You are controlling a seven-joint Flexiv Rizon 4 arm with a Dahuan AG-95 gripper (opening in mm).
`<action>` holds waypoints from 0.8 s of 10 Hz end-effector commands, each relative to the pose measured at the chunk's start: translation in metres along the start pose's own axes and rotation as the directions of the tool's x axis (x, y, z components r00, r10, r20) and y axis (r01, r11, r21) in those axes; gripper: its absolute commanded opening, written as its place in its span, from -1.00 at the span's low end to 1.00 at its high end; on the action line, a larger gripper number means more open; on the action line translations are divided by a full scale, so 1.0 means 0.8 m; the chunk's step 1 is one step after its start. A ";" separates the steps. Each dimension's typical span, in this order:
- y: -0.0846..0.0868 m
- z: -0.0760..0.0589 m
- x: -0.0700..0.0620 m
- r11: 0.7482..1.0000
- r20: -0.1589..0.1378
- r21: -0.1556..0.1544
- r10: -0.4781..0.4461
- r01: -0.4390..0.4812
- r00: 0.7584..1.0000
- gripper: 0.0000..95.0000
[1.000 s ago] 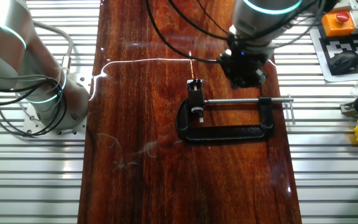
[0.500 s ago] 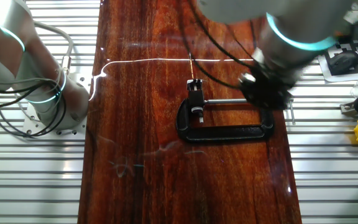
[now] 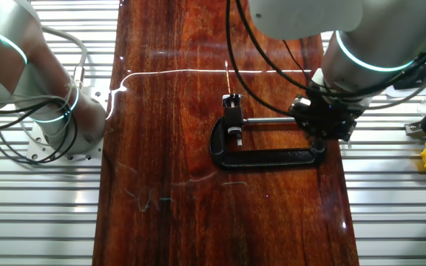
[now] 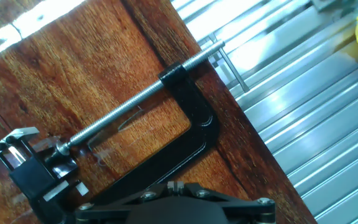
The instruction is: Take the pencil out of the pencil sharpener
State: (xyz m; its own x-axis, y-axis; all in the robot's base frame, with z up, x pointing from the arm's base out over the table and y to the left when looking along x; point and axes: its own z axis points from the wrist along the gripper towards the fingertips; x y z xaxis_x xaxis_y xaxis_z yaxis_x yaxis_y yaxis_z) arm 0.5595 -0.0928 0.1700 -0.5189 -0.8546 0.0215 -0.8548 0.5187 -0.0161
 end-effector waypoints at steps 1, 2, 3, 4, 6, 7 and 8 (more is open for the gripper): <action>-0.001 0.000 0.000 1.000 0.002 -0.001 -0.020 0.020 1.000 -1.00; -0.001 0.000 0.000 1.000 0.000 -0.001 -0.031 0.031 1.000 -1.00; -0.001 0.000 0.000 0.999 -0.008 0.001 -0.036 0.036 0.999 -1.00; -0.001 0.000 0.000 0.999 -0.006 -0.002 -0.053 0.053 0.999 -1.00; 0.011 -0.002 -0.018 0.996 0.002 -0.008 -0.093 0.093 0.996 -1.00; 0.035 -0.004 -0.040 0.997 -0.017 0.000 -0.079 0.080 0.997 -1.00; 0.061 -0.001 -0.059 0.998 -0.031 0.010 -0.060 0.060 0.998 -1.00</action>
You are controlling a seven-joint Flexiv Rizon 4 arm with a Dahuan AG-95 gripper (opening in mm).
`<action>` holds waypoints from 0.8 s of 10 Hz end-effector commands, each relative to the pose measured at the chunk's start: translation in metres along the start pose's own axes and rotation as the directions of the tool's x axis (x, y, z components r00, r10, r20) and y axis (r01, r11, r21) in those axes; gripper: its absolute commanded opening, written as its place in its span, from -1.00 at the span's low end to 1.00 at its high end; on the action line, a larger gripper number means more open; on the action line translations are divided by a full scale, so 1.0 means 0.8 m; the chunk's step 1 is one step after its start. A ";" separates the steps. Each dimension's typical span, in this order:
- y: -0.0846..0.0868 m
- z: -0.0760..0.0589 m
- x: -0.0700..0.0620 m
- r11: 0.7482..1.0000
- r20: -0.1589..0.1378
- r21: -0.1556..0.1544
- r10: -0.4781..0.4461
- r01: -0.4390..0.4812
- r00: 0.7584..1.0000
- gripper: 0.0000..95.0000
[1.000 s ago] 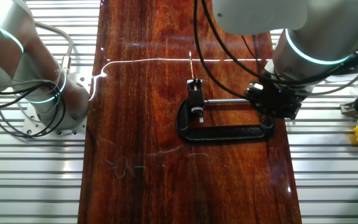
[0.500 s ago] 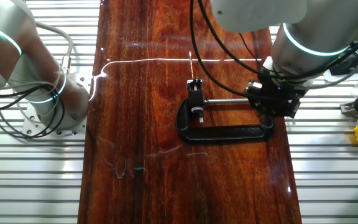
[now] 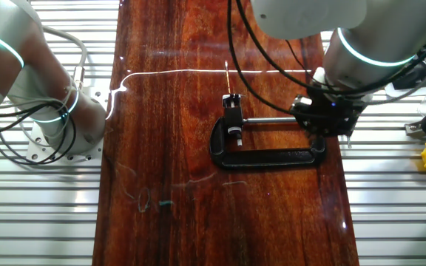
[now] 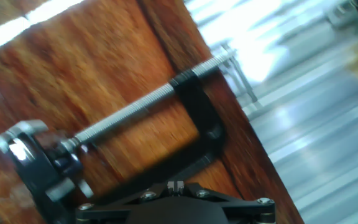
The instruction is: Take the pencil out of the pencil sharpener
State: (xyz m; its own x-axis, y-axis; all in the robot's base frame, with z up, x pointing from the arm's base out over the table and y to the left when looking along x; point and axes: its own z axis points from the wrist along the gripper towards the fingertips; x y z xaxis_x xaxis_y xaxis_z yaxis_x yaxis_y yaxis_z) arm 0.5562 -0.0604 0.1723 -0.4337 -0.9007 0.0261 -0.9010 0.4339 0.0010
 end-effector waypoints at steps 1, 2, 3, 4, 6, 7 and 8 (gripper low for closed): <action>0.054 0.008 -0.048 0.998 -0.031 0.029 0.055 -0.054 0.998 -1.00; 0.072 0.013 -0.066 0.998 -0.028 0.032 0.063 -0.062 0.998 -1.00; 0.082 0.014 -0.078 0.997 -0.028 0.034 0.074 -0.073 0.997 -1.00; 0.084 0.013 -0.081 0.997 -0.022 0.031 0.075 -0.074 0.997 -1.00; 0.084 0.013 -0.081 0.999 -0.013 0.024 0.039 -0.038 0.999 -1.00; 0.084 0.013 -0.081 1.000 -0.015 0.019 -0.004 0.005 1.000 -1.00; 0.084 0.013 -0.081 1.000 -0.019 0.011 -0.023 0.023 1.000 -1.00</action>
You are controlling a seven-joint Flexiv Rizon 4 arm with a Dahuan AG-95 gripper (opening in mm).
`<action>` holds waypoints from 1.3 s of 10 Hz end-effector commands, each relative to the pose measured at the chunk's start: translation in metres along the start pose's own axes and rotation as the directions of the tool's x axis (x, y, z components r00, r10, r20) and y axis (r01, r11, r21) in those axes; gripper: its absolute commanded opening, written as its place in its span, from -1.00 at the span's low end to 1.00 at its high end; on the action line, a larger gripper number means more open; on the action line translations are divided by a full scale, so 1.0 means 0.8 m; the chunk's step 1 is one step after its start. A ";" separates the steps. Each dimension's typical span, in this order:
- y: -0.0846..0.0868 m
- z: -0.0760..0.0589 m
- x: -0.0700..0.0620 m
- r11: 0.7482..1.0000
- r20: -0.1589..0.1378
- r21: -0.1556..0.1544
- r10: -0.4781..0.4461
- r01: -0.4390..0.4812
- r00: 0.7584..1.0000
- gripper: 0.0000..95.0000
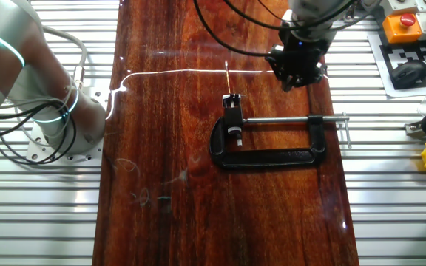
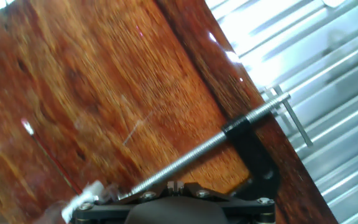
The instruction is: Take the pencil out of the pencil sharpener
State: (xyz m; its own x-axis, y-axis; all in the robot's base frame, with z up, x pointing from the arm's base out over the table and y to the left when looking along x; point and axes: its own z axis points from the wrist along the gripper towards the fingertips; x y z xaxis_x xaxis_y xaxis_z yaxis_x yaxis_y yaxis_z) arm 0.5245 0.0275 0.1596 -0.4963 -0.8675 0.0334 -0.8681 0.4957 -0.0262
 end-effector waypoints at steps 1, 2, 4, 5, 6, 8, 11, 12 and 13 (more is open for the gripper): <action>0.001 -0.001 0.001 0.994 -0.017 -0.026 -0.105 0.104 0.994 -1.00; 0.001 -0.001 0.001 0.993 -0.012 -0.032 -0.117 0.116 0.993 -1.00; 0.017 0.001 -0.008 0.988 0.001 -0.039 -0.150 0.150 0.989 -0.20; 0.033 0.002 -0.014 0.988 -0.001 -0.039 -0.150 0.150 0.989 -0.20; 0.061 0.006 -0.022 0.991 -0.001 -0.039 -0.132 0.132 0.991 -0.20; 0.094 0.016 -0.031 0.990 -0.001 -0.032 -0.140 0.140 0.990 -0.20; 0.099 0.019 -0.032 0.983 -0.017 -0.027 -0.182 0.182 0.983 -0.20; 0.099 0.019 -0.032 0.979 -0.018 -0.027 -0.204 0.203 0.979 -0.20; 0.099 0.019 -0.032 0.972 -0.018 -0.033 -0.235 0.235 0.972 -0.20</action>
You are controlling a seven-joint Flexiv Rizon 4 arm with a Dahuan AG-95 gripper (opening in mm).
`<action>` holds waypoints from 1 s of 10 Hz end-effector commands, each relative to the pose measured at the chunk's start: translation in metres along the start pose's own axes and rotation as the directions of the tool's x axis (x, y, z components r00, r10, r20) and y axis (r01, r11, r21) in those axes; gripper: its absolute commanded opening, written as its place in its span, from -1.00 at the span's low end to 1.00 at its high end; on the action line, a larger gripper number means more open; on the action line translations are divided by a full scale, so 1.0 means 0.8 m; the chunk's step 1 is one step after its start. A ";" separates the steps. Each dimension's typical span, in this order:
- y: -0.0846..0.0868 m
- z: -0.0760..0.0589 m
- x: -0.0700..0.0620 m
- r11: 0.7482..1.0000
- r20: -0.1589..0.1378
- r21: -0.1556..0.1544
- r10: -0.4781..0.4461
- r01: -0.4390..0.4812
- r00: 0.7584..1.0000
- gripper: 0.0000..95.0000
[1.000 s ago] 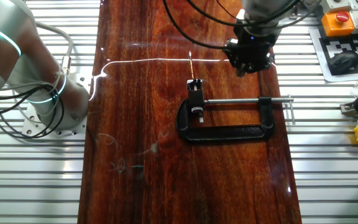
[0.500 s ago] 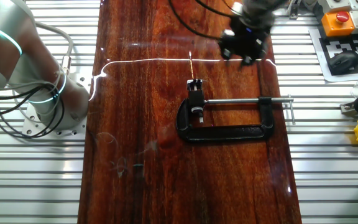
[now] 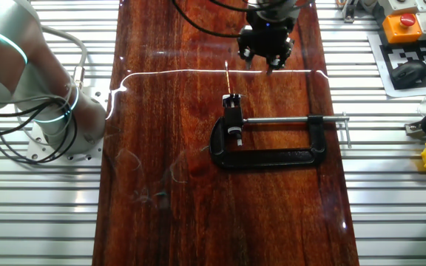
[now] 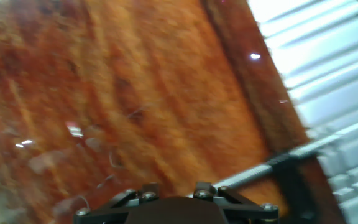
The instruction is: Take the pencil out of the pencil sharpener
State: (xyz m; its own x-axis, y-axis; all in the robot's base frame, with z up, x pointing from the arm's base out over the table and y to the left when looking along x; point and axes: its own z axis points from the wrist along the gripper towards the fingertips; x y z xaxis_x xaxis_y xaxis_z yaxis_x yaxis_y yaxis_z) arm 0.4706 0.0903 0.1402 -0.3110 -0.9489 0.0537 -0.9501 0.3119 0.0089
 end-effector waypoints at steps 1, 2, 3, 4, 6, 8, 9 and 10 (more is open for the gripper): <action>0.002 -0.001 0.003 0.998 -0.009 -0.016 -0.056 0.056 0.998 -0.20; 0.002 -0.001 0.003 0.997 -0.006 -0.023 -0.071 0.071 0.997 -0.20; 0.002 -0.001 0.003 0.997 -0.003 -0.023 -0.071 0.071 0.997 -0.20; 0.004 0.000 -0.002 0.997 0.013 -0.028 -0.073 0.074 0.997 -0.20; 0.024 0.010 -0.022 0.996 0.041 -0.042 -0.073 0.075 0.996 -0.20; 0.039 0.019 -0.031 0.994 0.054 -0.052 -0.090 0.093 0.994 -0.20; 0.045 0.023 -0.032 0.993 0.057 -0.056 -0.101 0.105 0.993 -0.20; 0.049 0.026 -0.032 0.992 0.060 -0.060 -0.108 0.112 0.992 -0.20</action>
State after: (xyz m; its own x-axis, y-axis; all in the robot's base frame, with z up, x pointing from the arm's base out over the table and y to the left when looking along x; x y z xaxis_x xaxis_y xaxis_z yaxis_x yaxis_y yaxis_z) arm 0.4388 0.1265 0.1172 -0.2032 -0.9791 -0.0073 -0.9764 0.2020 0.0767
